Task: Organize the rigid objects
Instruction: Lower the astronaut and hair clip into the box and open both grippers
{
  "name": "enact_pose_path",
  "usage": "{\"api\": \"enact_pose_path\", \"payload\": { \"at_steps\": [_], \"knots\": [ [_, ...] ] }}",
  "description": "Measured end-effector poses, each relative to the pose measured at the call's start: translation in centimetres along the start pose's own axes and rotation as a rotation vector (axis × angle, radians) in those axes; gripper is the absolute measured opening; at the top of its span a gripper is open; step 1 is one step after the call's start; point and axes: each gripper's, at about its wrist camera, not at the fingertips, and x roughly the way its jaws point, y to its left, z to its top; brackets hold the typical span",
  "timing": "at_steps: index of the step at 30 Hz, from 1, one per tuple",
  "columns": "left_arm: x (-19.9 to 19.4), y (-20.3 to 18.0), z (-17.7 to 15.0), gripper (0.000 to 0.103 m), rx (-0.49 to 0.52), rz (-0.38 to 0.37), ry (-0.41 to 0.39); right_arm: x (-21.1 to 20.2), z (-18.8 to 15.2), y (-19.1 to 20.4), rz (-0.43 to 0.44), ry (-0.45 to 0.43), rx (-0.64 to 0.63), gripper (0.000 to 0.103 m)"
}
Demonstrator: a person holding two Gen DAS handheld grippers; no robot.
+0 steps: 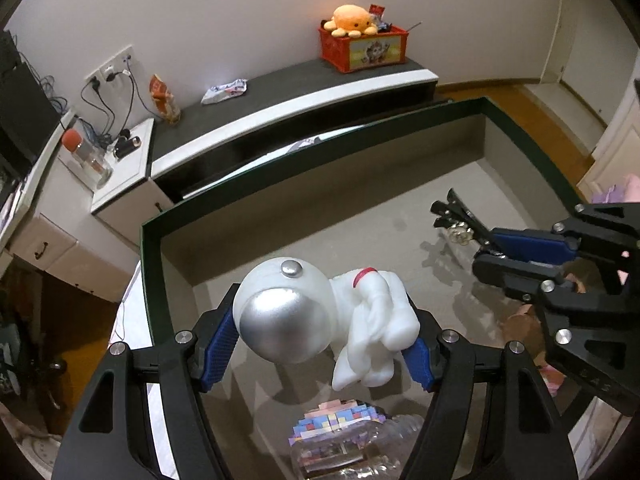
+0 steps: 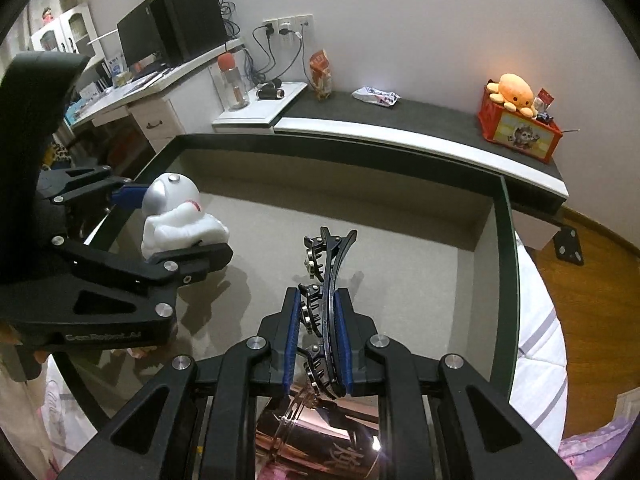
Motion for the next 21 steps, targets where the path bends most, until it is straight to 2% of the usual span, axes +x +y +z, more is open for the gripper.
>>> {"api": "enact_pose_path", "payload": {
  "at_steps": [3,6,8,9,10,13,16,18,21],
  "knots": [
    [0.2,0.1,0.0,0.073,-0.012,-0.006,0.008,0.0,0.0,0.1,-0.008,-0.001,0.000,0.018],
    [-0.1,0.2,0.0,0.082,-0.025,0.010,0.007,-0.1,-0.1,0.0,-0.014,-0.005,0.005,0.019],
    [-0.6,0.3,-0.1,0.087,-0.024,0.028,0.003,-0.4,-0.2,0.0,-0.033,-0.013,0.004,0.035],
    [-0.9,0.4,-0.2,0.087,-0.021,0.035,0.001,-0.6,-0.4,0.0,-0.038,-0.022,0.010,0.054],
    [-1.2,0.5,-0.3,0.089,-0.020,0.040,-0.003,-0.9,-0.4,-0.1,-0.038,-0.029,0.016,0.067],
    [-2.6,0.6,-0.7,0.093,-0.022,0.076,-0.028,-2.2,-0.6,-0.2,-0.031,-0.055,0.028,0.070],
    [-5.1,0.6,-1.6,0.093,-0.032,0.147,-0.114,-3.6,-0.8,0.2,-0.030,-0.085,0.030,0.073],
    [-7.2,0.4,-2.5,0.095,-0.034,0.196,-0.176,-4.4,-1.1,0.5,-0.037,-0.099,0.028,0.082],
    [-9.9,-0.1,-4.2,0.101,-0.034,0.221,-0.229,-5.9,-1.8,0.9,-0.044,-0.117,0.023,0.082]
  ]
}}
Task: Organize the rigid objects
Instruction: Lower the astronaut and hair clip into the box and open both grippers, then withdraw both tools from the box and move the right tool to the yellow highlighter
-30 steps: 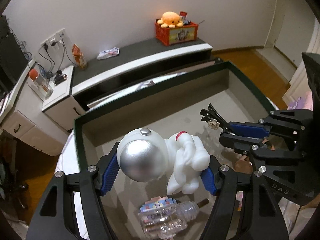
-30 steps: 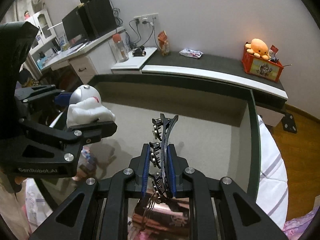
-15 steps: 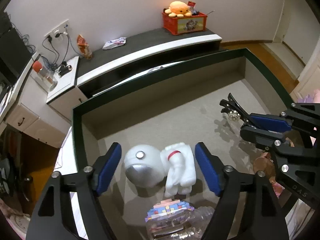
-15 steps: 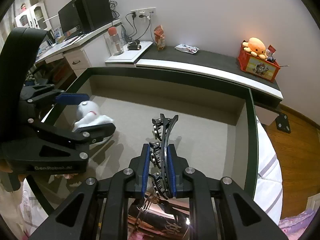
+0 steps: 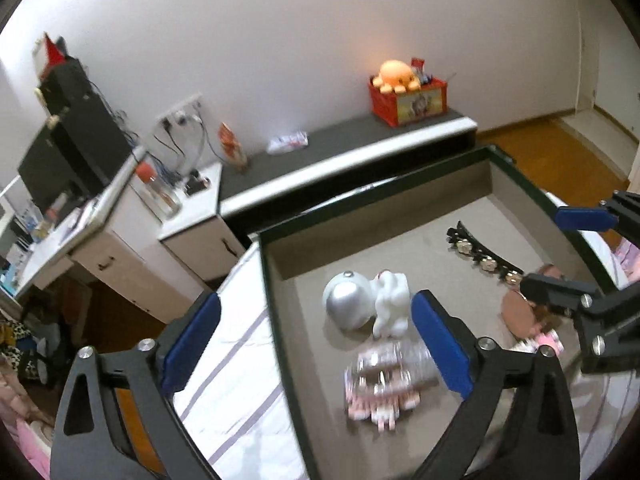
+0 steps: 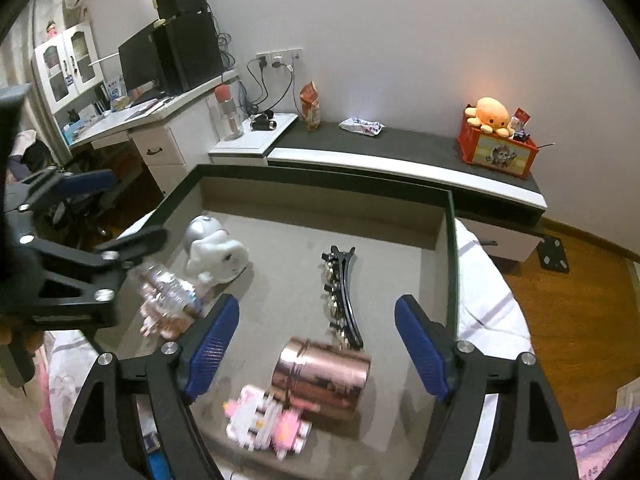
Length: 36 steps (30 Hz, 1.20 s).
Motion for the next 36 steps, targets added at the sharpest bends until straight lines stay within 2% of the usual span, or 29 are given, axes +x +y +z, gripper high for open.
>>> {"api": "enact_pose_path", "payload": {
  "at_steps": [6,16,21,23,24,26,28,36],
  "knots": [
    [-5.1,-0.4,-2.6,0.103,0.000,-0.015,-0.067,-3.4,-1.6,0.9,0.005,-0.050,0.011,0.082],
    [-10.0,-1.7,-7.3,0.103,-0.030,-0.054,-0.084,-8.6,-5.7,3.6,-0.001,-0.128,0.013,0.083],
    [-12.0,-1.3,-9.7,0.103,-0.083,-0.061,-0.097,-10.8,-7.9,4.6,-0.014,-0.171,0.008,0.090],
    [-12.9,-0.8,-11.1,0.103,-0.111,-0.069,-0.102,-11.4,-8.8,5.1,-0.033,-0.185,0.009,0.101],
    [-13.3,-0.7,-11.6,0.103,-0.119,-0.069,-0.103,-11.7,-9.3,5.5,-0.042,-0.189,0.005,0.103],
    [-13.7,-0.4,-12.7,0.103,-0.125,-0.073,-0.099,-12.3,-10.5,5.8,-0.039,-0.200,0.014,0.103],
    [-14.1,0.0,-13.7,0.103,-0.139,-0.062,-0.090,-12.5,-11.5,6.1,-0.009,-0.193,0.026,0.103],
    [-14.2,0.8,-17.7,0.103,-0.211,-0.082,-0.047,-11.9,-14.7,7.4,-0.036,-0.148,0.078,0.103]
  ]
}}
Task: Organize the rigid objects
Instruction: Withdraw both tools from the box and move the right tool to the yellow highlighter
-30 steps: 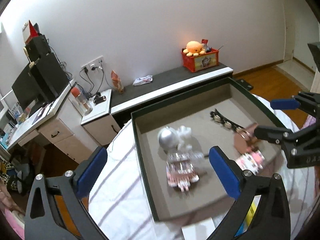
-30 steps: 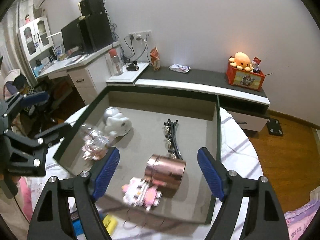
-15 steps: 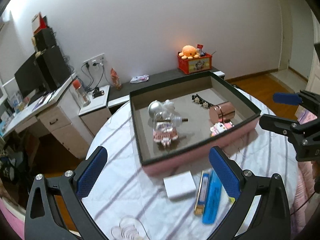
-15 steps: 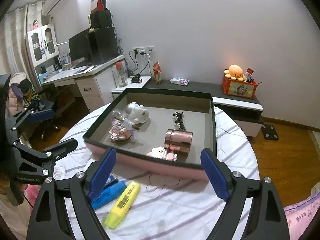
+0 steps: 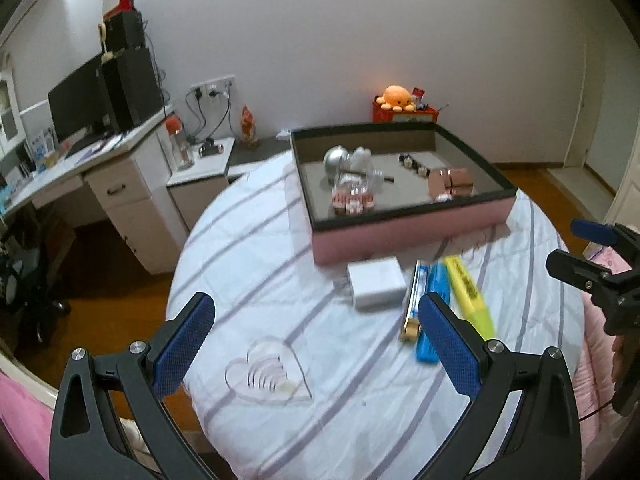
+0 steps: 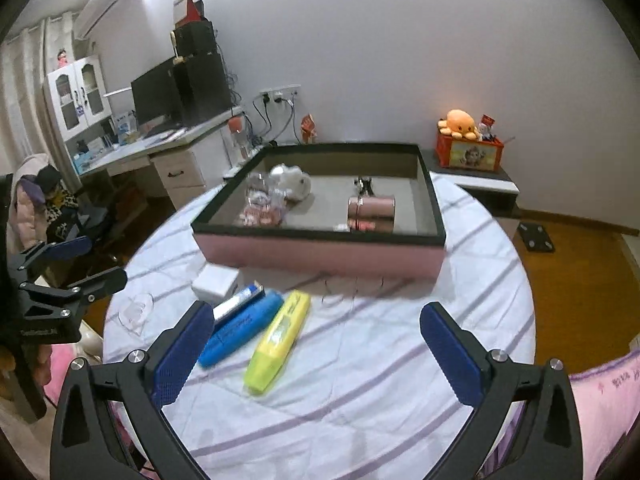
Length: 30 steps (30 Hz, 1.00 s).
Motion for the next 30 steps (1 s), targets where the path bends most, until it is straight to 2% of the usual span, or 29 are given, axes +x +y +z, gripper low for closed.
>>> {"api": "enact_pose_path", "payload": {
  "at_steps": [7,14,18,19,21,30],
  "knots": [
    [0.8,-0.2,-2.2,0.103,0.003,-0.031,0.051,2.5,-3.1,1.5,-0.044,0.091,0.001,0.103],
    [1.0,-0.3,-3.0,0.103,0.001,-0.057,0.065,4.4,-3.9,2.5,-0.078,0.127,0.015,0.102],
    [1.3,-0.3,-3.3,0.103,0.003,-0.056,0.078,5.3,-4.1,3.1,-0.100,0.146,-0.007,0.089],
    [1.3,-0.4,-3.4,0.103,0.007,-0.057,0.079,5.4,-4.1,3.1,-0.095,0.151,-0.004,0.078],
    [1.4,-0.5,-3.5,0.103,0.012,-0.063,0.081,5.8,-4.2,3.1,-0.082,0.170,-0.001,0.068],
    [2.1,-1.1,-3.7,0.103,0.036,-0.057,0.103,6.6,-3.8,3.5,-0.066,0.190,-0.014,0.068]
  ]
}}
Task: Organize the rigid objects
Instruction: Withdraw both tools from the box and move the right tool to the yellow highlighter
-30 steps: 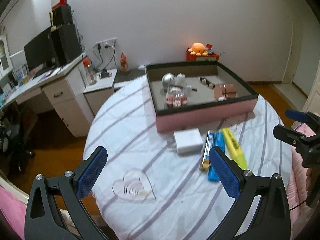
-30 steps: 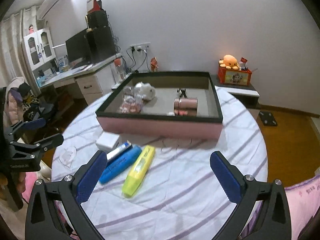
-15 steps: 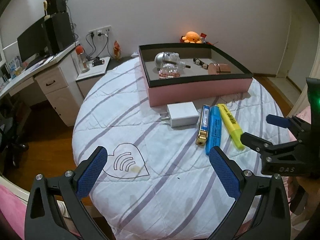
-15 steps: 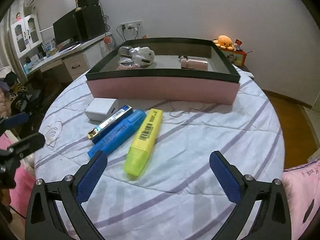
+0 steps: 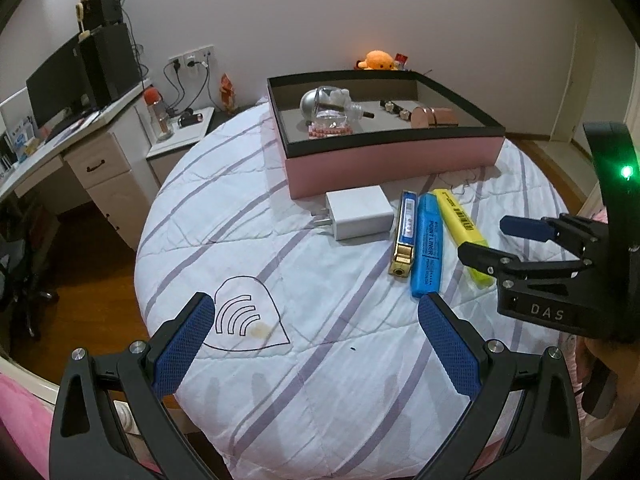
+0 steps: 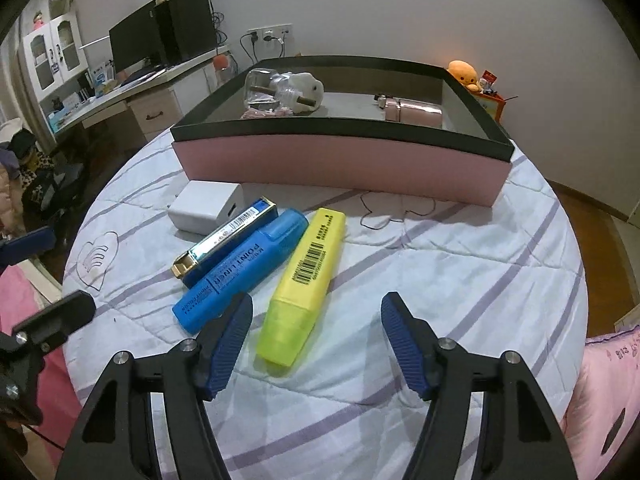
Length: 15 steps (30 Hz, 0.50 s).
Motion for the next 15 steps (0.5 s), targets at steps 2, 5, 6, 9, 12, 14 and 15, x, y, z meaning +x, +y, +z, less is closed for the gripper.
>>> {"api": "enact_pose_path", "payload": {
  "at_steps": [2,5,6,9,12,14,15],
  "knots": [
    [0.1,0.0,-0.1,0.103,0.003,0.004,0.004,0.1,0.1,0.1,-0.003,0.003,-0.003,0.068],
    [0.2,0.0,-0.1,0.103,0.010,0.005,0.010,0.3,0.2,0.2,-0.002,0.007,-0.006,0.068],
    [0.2,0.0,-0.1,0.103,0.012,0.008,0.012,0.3,0.2,0.2,-0.004,0.007,-0.006,0.068],
    [0.3,-0.1,-0.2,0.103,0.015,0.008,0.014,0.5,0.2,0.2,0.001,0.020,-0.007,0.068],
    [0.5,-0.1,-0.3,0.103,0.011,0.004,0.019,0.7,0.0,0.3,-0.014,0.025,-0.015,0.068],
    [0.8,-0.1,-0.4,0.103,0.011,0.001,0.029,0.8,-0.2,0.3,-0.019,0.030,-0.017,0.068],
    [1.1,-0.1,-0.5,0.103,0.009,0.002,0.036,0.9,-0.3,0.2,-0.017,0.032,-0.013,0.068]
  ]
}}
